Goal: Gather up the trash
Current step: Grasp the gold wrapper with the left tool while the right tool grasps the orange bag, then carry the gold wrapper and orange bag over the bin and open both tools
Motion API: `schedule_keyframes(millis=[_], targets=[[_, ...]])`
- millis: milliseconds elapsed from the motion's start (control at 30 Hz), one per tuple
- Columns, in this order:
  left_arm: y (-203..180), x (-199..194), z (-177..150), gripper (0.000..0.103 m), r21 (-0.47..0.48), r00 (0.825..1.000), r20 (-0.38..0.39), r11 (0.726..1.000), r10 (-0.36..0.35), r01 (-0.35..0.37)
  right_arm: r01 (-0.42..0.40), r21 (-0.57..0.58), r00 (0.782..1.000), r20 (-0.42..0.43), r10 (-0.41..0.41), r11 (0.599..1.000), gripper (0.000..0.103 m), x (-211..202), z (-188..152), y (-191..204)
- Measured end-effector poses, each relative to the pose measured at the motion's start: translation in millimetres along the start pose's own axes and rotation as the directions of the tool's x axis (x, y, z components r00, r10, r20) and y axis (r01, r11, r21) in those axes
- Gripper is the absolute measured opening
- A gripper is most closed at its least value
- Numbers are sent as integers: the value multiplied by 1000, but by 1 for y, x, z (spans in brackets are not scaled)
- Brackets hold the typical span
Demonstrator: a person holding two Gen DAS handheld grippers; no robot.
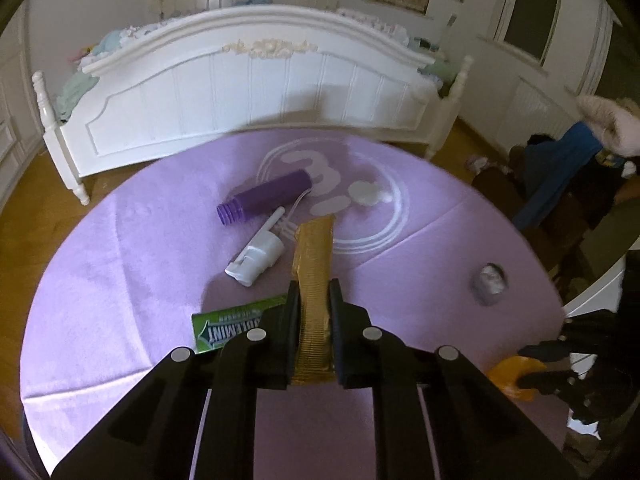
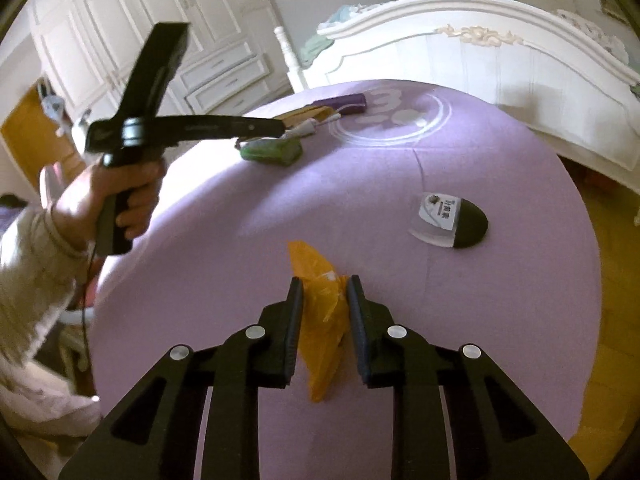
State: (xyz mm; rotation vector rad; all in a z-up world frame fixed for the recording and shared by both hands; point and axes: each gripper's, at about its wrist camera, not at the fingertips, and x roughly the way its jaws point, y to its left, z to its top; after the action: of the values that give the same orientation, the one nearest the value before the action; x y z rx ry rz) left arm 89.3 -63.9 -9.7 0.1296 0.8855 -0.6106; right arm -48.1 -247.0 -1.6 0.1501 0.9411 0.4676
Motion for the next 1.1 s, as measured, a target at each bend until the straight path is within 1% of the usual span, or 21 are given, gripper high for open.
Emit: schedule_keyframes(millis=[67,233,333,467,667,800,900,1000,1067,1100], targets=[[-1,-14,-1,15,-5,1000,26,1000,-6,6,-24,21,1000,15,24,1000,23,-5,2,1],[3,-59,-16,15,-37,994,109,999,6,-2,-100,61,994,53,97,993,23,-17,15,13],[16,-84,-31,15,-79,988,149,997,34,-22,-147,66,988,65,143,987,23,-18,28,26],[40,-114,-56,15,-158,977,190,985,95,-64,-206,39,976,75,203,978,23,-15,48,53],[83,-158,-104,15,-284,954,215,948,208,-143,-292,-30,955,52,293,956,23,4,83,108],[111,-181,-137,15,-350,936,199,913,291,-209,-358,-77,933,1,359,931,23,31,103,157],[131,-196,-160,15,-407,925,193,885,326,-227,-402,-91,916,-45,399,911,20,56,116,194],[152,-209,-181,15,-456,915,184,856,359,-244,-426,-109,904,-85,419,898,20,82,127,228],[161,-214,-190,15,-480,911,174,840,374,-253,-428,-127,903,-112,416,895,20,100,131,247],[167,-216,-197,15,-494,909,168,830,382,-257,-416,-146,907,-131,399,897,20,111,132,259]])
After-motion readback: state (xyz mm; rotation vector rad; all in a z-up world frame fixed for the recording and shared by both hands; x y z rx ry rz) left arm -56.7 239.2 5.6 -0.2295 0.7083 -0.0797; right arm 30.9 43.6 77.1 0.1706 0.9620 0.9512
